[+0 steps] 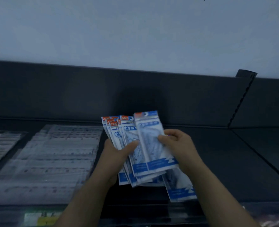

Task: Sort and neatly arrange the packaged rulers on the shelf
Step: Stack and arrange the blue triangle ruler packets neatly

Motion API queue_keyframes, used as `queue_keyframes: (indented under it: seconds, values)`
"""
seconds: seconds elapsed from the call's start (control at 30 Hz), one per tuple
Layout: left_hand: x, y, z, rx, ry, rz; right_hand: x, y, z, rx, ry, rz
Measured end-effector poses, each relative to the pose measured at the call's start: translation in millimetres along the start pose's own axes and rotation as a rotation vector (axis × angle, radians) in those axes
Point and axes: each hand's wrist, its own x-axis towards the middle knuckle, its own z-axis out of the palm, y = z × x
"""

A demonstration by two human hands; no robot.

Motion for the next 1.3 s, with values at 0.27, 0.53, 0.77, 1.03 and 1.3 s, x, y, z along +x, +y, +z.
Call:
queue_keyframes:
  seconds: [0.27,0.53,0.77,1.03,1.3]
  values:
    - [1.8,-5.8,-10.4,0.111,0.107,0.000,-12.3,16.0,-34.5,-0.866,-0.007,0.047]
    - [-2.2,-5.9,-10.8,0.132,0.082,-0.016,-12.4,7.1,-37.7,-0.763,-0.075,0.169]
    - [-3.5,-6.5,-11.4,0.076,0.075,-0.026,-6.9,20.9,-40.7,-0.757,0.065,0.114]
    - [-4.4,-3.6,-9.8,0.079,0.082,-0.016,-5.6,21.1,-46.3,-0.432,0.133,-0.044]
    - [-14.9,-0.1,20.2,0.005,-0.042,-0.034,-2.3,10.7,-6.7,-0.178,0.125,-0.108]
